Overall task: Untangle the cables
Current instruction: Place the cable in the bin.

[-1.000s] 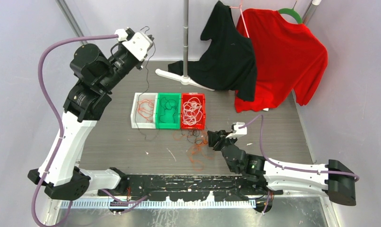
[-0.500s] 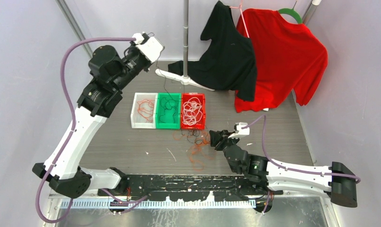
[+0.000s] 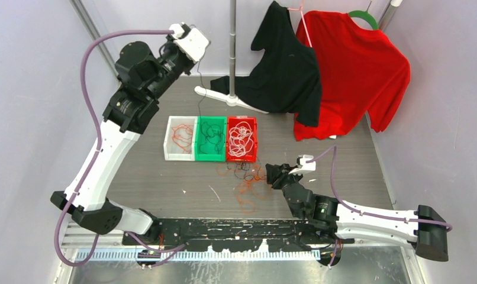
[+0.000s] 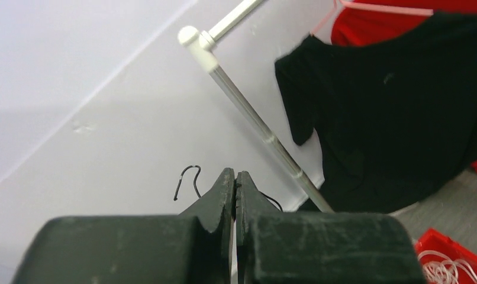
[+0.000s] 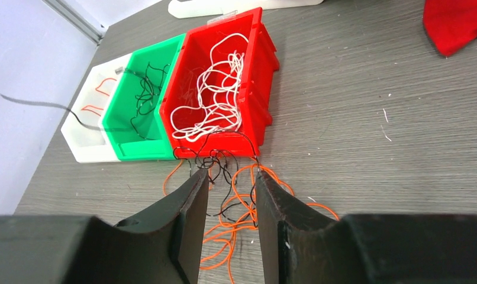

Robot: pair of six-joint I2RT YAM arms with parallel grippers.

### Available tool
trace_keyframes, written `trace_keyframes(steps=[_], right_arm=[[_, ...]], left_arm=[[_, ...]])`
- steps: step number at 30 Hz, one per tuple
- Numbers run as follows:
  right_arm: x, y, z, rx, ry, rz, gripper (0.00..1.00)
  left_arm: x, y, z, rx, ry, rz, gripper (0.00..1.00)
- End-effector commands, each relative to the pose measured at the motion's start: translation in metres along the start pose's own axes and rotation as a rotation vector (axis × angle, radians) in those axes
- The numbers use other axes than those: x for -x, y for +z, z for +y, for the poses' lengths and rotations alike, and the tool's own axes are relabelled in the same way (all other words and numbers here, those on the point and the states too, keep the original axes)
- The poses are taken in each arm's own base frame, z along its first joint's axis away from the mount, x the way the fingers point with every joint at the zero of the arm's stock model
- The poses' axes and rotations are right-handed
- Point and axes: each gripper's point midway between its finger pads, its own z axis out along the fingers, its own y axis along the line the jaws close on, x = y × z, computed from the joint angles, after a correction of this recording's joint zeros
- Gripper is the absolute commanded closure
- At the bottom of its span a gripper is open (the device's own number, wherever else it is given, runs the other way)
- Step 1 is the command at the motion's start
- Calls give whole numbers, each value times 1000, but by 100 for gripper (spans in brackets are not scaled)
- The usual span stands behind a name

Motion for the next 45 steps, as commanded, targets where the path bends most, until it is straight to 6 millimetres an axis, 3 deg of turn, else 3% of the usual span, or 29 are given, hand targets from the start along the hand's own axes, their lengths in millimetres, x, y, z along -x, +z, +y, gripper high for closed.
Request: trace_keyframes(steps=[1,4,17,31,37,40,45], right_arm=[[6,2,3,-8,41,-27,60],[6,3,4,-8,42,-28,60],[7,1,-2,-23,45,-31,63],[9,-3,-10,-36,63,-36,66],[7,-3,-9,-33,62,-31,66],[8,-2,-6,-27,53,-30,65],[12,0,0,-19,37,-37,64]], left_arm=[[65,-14,43,117,-30,-171,100],[66,-14,44,116,-30,-172,100],[32,-8,19,55,10,-91,100],[-45,9,-8,23,136,114,100],[-53,15,8,87,206,152,100],[-52,15,28,154,231,171,100],[-34,4,65,240,215,134,100]])
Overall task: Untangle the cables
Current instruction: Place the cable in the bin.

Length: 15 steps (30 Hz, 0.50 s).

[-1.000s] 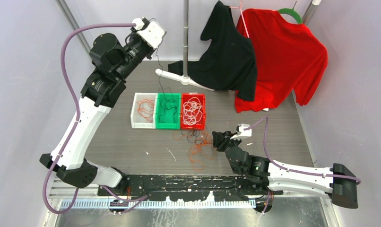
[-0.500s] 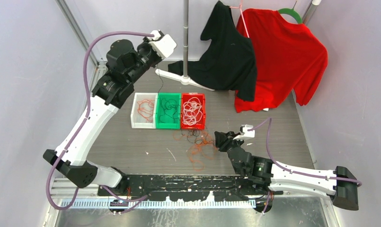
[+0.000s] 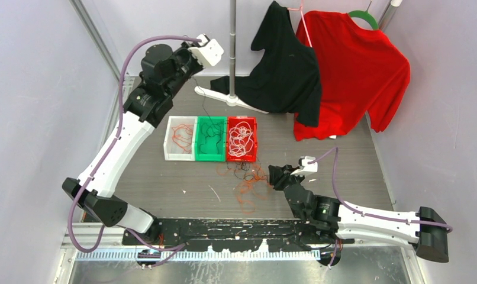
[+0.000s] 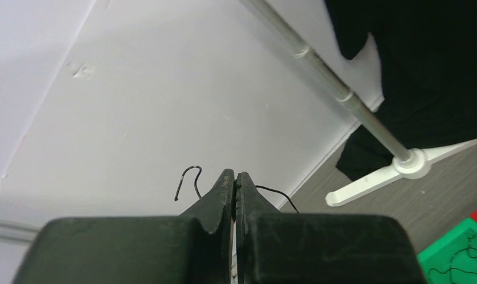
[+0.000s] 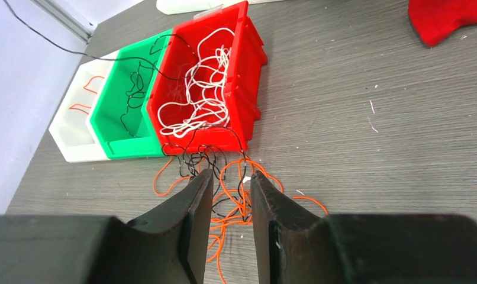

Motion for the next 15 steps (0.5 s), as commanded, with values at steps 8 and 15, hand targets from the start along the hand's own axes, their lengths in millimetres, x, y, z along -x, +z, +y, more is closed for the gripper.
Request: trace_keyframes(steps=[8,15], right_arm=[[15,4,14,5,20,-45,64],[15,5,16,4,19,-45,64]], left_arm=[[45,-43,82,176,-79,-138,100],[19,-40,46,77,-104,-76,100]])
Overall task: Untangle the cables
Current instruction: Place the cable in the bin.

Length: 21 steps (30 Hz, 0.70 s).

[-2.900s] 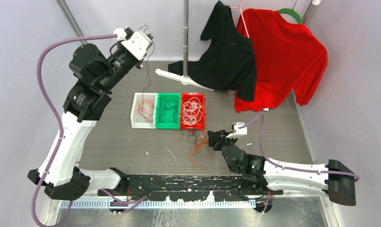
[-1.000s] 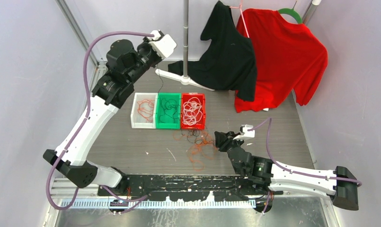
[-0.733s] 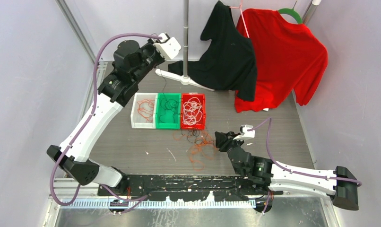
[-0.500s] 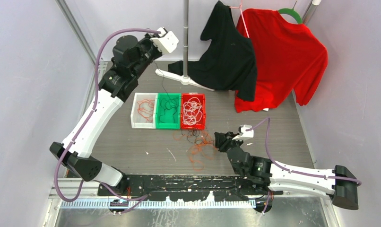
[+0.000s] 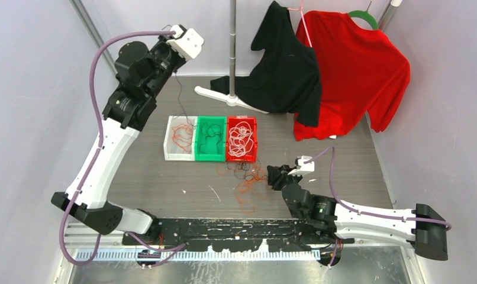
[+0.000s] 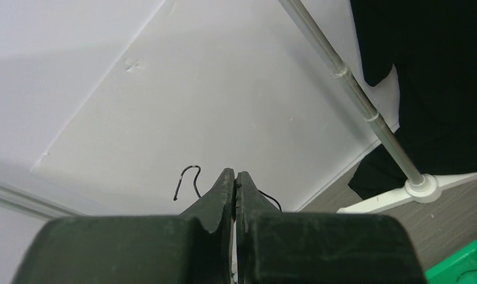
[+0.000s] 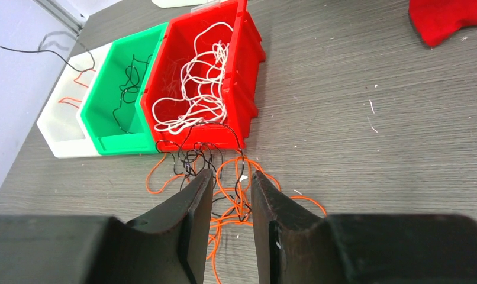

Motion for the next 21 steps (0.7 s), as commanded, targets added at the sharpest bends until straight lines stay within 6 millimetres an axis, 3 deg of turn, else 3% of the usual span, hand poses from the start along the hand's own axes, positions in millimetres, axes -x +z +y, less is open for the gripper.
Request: trace_keyframes(steps=[1,5,10,21], right_arm=[[24,1,16,14,68,-56,64],[23,1,16,16,68,-52,64],[21,1,15,15,71,-50,64],[20,-1,11,14,74,-47,65]], left_arm=[[-6,-9,-18,-57,-52,-4,100],[-11,-9,-31,-93,-72,-4,100],[-4,-6,-24,-77,-62,-26,100],[58,-15,37,74,6,-195,100]])
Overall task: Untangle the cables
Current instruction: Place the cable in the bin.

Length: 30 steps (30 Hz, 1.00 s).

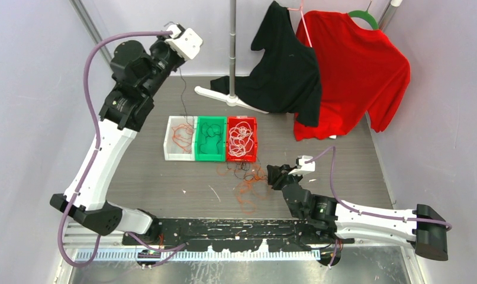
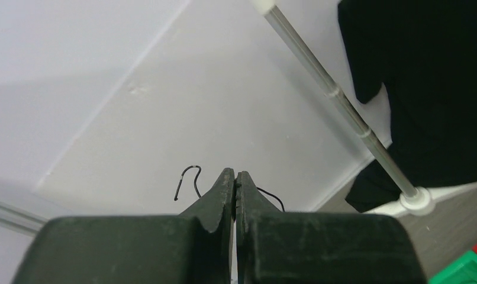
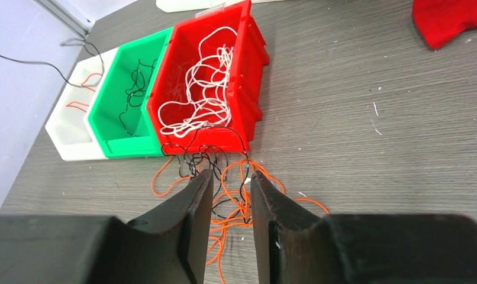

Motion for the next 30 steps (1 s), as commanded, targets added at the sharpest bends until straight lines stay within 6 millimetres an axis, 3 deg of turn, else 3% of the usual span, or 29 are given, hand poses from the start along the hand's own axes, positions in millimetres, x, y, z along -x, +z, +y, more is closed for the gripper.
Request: trace_keyframes(steps=[1,4,7,19,30], right_arm=[[15,0,8,6,56,-38,65],[16,-1,7,5,60,-40,65],[17,-1,6,2,67,-42,65],[26,-8,-7,-17,84,-61,66],[36,-6,8,10,85,-78,67]], left_arm=[[57,-13,49,134,25,-168,100],[62,-16,44,106,12,-178,100],[50,-14,27,59,15,-146,100],[-5,0,-28,-72,31,-8,100],[-74,27,-93,-172,39,110,100]])
